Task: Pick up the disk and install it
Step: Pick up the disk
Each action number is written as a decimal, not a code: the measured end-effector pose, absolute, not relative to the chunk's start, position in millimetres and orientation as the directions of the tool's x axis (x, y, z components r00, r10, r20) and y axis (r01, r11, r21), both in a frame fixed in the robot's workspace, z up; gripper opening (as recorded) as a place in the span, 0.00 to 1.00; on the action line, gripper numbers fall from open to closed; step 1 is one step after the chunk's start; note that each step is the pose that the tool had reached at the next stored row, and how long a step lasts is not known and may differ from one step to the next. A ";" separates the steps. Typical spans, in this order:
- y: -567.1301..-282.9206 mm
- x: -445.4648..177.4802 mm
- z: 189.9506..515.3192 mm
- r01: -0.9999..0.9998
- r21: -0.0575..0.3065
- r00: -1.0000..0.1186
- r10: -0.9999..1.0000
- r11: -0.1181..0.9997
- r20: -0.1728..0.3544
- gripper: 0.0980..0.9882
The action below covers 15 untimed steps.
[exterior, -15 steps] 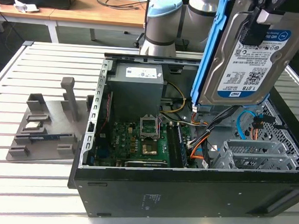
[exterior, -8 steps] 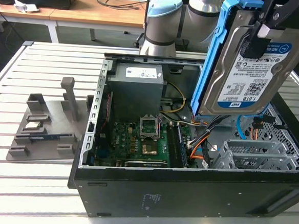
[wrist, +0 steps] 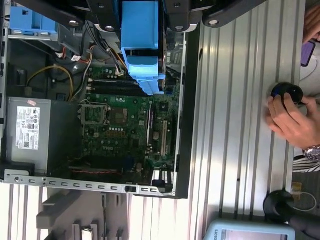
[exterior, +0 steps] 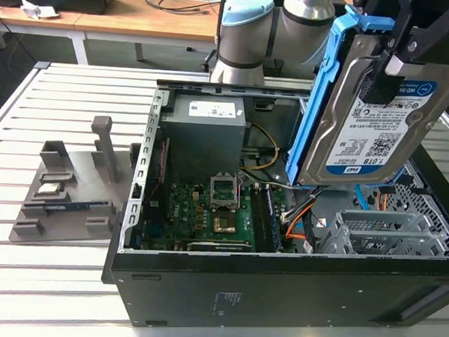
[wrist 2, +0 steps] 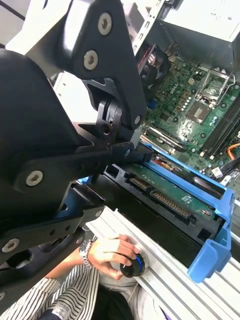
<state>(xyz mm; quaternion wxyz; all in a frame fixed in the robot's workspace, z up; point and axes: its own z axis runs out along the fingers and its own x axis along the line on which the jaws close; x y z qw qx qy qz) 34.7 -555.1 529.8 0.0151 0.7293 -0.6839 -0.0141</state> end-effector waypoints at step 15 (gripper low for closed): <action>-571.7 35.1 520.6 -0.997 0.041 0.062 -0.998 -0.062 -0.002 0.30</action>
